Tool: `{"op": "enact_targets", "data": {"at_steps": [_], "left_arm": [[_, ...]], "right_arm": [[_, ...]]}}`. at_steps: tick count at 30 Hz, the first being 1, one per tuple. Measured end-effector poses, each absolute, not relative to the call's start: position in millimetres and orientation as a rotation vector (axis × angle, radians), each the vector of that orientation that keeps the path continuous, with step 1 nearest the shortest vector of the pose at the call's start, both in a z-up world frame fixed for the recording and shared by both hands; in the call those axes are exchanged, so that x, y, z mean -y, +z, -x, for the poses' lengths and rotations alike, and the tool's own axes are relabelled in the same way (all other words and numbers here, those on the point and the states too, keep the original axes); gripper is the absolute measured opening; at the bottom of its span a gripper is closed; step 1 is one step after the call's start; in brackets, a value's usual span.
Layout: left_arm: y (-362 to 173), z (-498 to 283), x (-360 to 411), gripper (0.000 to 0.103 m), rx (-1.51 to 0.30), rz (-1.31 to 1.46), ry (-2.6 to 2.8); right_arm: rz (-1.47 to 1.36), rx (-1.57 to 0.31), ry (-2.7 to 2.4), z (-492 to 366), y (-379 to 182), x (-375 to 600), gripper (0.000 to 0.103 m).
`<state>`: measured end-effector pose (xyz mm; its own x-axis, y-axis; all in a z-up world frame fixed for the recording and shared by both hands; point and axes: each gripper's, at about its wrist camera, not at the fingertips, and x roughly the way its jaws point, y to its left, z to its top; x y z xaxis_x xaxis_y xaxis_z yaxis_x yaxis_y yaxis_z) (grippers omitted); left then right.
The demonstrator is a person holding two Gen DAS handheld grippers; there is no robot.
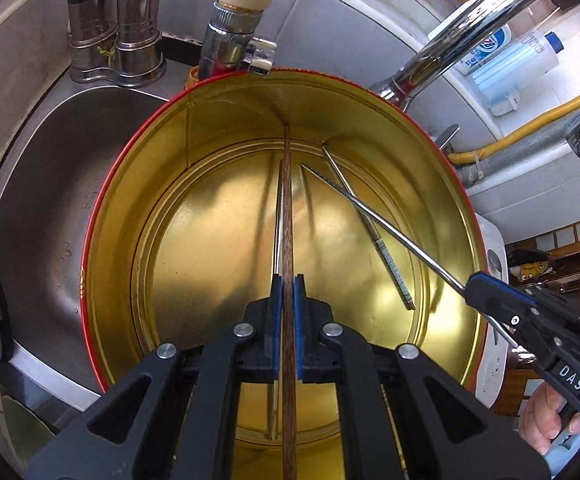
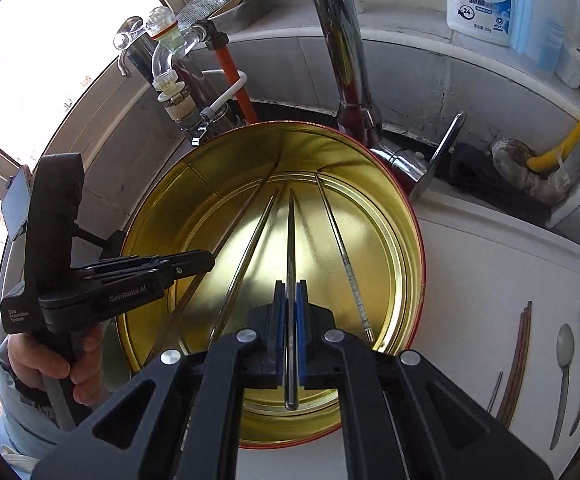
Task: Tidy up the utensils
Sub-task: 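Carry both chopsticks into the red tin and open both tools to release them, then move both open tools back from the tin to the remaining utensils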
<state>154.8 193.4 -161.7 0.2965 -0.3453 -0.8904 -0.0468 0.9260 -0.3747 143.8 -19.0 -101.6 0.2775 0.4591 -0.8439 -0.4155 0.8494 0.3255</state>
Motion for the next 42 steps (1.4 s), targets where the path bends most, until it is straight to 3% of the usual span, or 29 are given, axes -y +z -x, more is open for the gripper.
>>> {"op": "enact_targets", "data": {"at_steps": [3, 5, 6, 8, 10, 30, 33, 36, 42], "left_arm": [[-161, -148, -186, 0.008, -1.255, 0.260, -0.193], [-156, -139, -180, 0.016, -1.237, 0.167, -0.163], [-154, -136, -178, 0.025, -1.220, 0.147, -0.178], [-148, -129, -173, 0.041, -1.197, 0.130, -0.212], [-144, -125, -168, 0.071, -1.177, 0.097, -0.205], [-139, -119, -179, 0.073, -1.139, 0.130, -0.167], [-130, -114, -181, 0.073, -1.096, 0.133, -0.144], [-119, -106, -183, 0.073, -1.036, 0.150, -0.127], [-101, -84, -188, 0.079, -0.929, 0.201, -0.113]], "right_arm": [[-0.039, -1.154, 0.595, -144, -105, 13, 0.007], [-0.073, -1.117, 0.574, -144, -98, 16, 0.019], [-0.091, -1.094, 0.571, -144, -93, 19, 0.042], [-0.108, -1.045, 0.548, -142, -85, 22, 0.064], [-0.087, -1.035, 0.538, -143, -83, 19, 0.064], [-0.080, -1.062, 0.549, -137, -91, 18, 0.067], [-0.090, -1.051, 0.557, -135, -88, 21, 0.073], [-0.095, -1.023, 0.565, -130, -84, 24, 0.091], [-0.136, -0.979, 0.564, -120, -79, 38, 0.093]]}}
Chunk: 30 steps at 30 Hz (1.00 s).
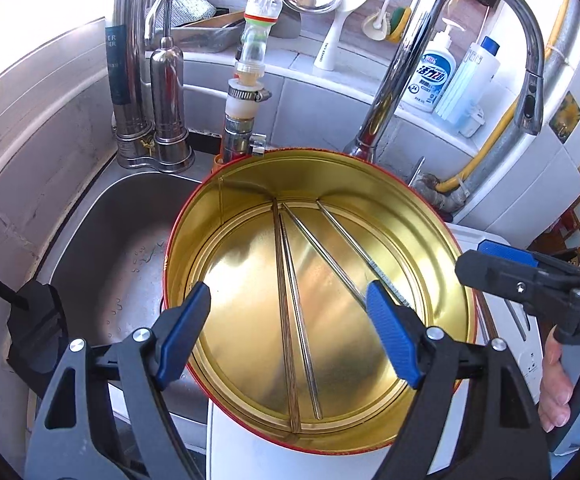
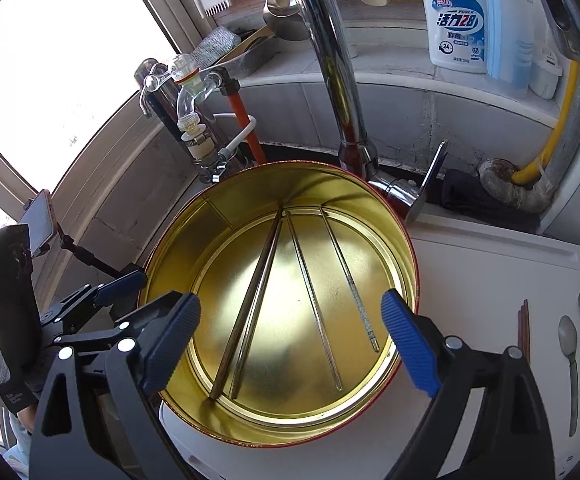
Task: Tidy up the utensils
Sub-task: 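Move both open tools back from the tin to the remaining utensils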
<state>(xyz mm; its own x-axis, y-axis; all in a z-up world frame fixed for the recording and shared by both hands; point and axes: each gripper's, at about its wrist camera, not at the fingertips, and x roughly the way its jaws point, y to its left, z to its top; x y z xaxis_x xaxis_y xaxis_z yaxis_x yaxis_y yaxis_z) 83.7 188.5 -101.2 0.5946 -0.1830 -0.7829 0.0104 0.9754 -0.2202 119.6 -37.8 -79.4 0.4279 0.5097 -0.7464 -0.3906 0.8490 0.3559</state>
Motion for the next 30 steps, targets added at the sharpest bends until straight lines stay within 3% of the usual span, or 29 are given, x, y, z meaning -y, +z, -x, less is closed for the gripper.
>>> {"op": "enact_targets", "data": {"at_steps": [16, 23, 30], "left_arm": [[-89, -40, -132, 0.080, -0.840, 0.218, -0.195], [-84, -27, -62, 0.080, -0.807, 0.173, -0.328], [-121, -36, 19, 0.080, -0.919, 0.081, -0.418]], "right_arm": [[-0.188, -0.910, 0.494, -95, -82, 126, 0.093], [-0.201, -0.946, 0.410, -86, -102, 201, 0.093], [-0.198, -1.022, 0.328, -77, -134, 259, 0.093]]}}
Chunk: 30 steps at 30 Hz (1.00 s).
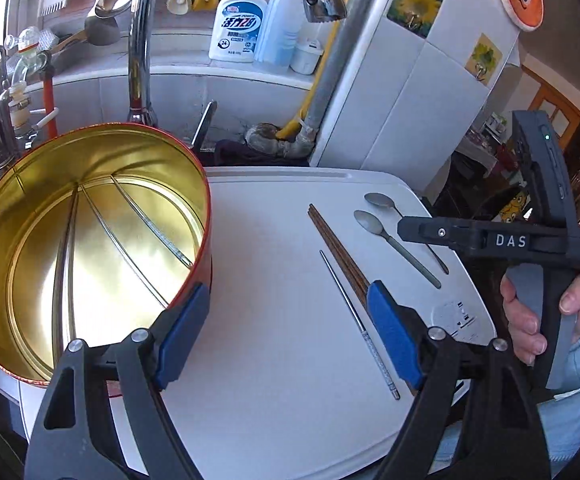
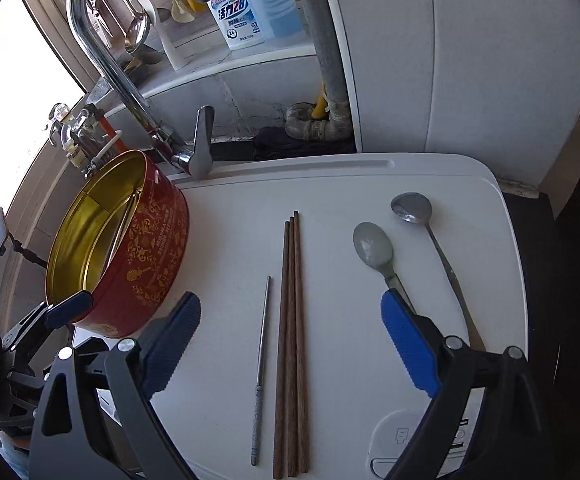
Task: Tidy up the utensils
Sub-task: 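Move both open tools back from the tin to the remaining utensils, then grasp the patterned silver chopstick with the left tool while the right tool grasps a wooden chopstick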
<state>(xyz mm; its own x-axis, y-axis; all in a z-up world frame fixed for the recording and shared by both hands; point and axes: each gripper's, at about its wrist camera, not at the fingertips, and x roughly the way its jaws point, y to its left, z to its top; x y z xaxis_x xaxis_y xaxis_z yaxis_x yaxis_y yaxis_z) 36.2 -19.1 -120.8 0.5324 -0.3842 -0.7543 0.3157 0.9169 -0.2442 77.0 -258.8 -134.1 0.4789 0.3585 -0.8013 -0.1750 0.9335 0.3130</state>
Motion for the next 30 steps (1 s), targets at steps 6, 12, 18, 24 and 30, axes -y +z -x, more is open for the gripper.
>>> {"op": "enact_targets", "data": {"at_steps": [6, 12, 18, 24, 30], "left_arm": [[-162, -39, 61, 0.080, -1.030, 0.002, -0.434], [-182, -35, 88, 0.080, -1.040, -0.112, -0.418], [-190, -31, 101, 0.080, -1.028, -0.216, -0.411], [-194, -35, 104, 0.080, -1.037, -0.220, -0.417], [-195, -37, 111, 0.080, -1.034, -0.237, -0.428]], "right_arm": [[-0.088, -1.091, 0.320, -68, -162, 263, 0.092], [0.028, -1.151, 0.290, -64, -186, 254, 0.087], [0.071, -1.176, 0.263, -65, -200, 251, 0.086], [0.086, -1.184, 0.261, -69, -206, 247, 0.086], [0.098, -1.182, 0.239, -69, -209, 247, 0.086]]}}
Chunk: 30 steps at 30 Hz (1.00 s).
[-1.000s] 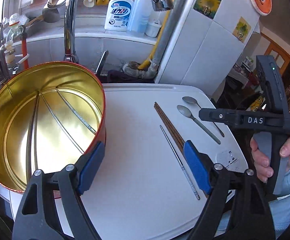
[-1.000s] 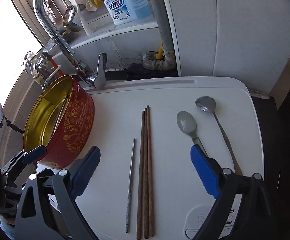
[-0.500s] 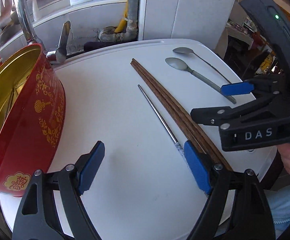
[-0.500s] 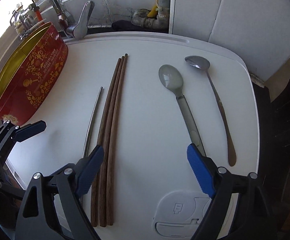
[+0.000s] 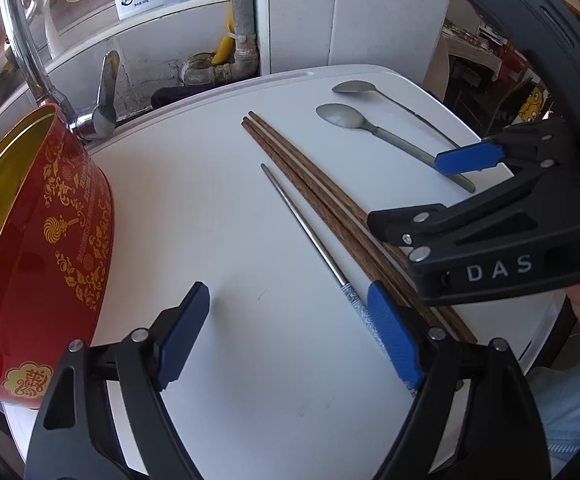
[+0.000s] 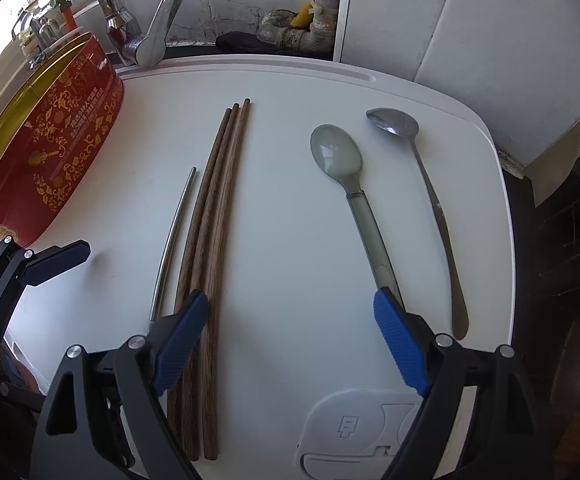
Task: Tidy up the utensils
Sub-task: 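Grasp the patterned silver chopstick with the left tool while the right tool grasps a wooden chopstick, then carry both chopsticks into the red tin and open both tools to release them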
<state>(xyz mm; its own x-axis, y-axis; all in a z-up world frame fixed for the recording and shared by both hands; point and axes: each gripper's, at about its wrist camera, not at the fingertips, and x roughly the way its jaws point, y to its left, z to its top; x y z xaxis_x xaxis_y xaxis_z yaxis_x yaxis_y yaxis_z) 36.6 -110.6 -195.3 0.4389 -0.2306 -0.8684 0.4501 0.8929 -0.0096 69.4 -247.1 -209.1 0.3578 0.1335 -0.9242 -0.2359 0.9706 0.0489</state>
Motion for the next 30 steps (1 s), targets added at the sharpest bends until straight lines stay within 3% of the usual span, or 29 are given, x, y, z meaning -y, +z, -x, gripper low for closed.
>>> {"op": "enact_targets", "data": {"at_steps": [8, 14, 16, 17, 18, 19, 20, 30], "left_arm": [[-198, -40, 112, 0.080, -1.044, -0.236, -0.422], [-199, -45, 100, 0.080, -1.047, -0.204, -0.388], [-199, -45, 97, 0.079, -1.044, -0.187, -0.392], [-198, -44, 95, 0.074, -1.039, -0.172, -0.388], [-196, -43, 93, 0.050, -1.026, -0.167, -0.379], [-194, -43, 91, 0.019, -1.025, -0.161, -0.375], [-193, -44, 89, 0.008, -1.039, -0.138, -0.379], [-191, -48, 80, 0.005, -1.080, -0.037, -0.380]], "right_arm": [[0.113, -1.190, 0.241, -69, -211, 243, 0.086], [0.119, -1.200, 0.255, -73, -211, 236, 0.074], [0.128, -1.191, 0.262, -71, -209, 234, 0.061], [0.132, -1.186, 0.272, -69, -208, 233, 0.055], [0.135, -1.185, 0.279, -67, -206, 233, 0.037], [0.134, -1.194, 0.281, -65, -204, 233, 0.010], [0.129, -1.213, 0.278, -64, -203, 234, 0.007], [0.071, -1.235, 0.267, -64, -200, 243, 0.006]]}}
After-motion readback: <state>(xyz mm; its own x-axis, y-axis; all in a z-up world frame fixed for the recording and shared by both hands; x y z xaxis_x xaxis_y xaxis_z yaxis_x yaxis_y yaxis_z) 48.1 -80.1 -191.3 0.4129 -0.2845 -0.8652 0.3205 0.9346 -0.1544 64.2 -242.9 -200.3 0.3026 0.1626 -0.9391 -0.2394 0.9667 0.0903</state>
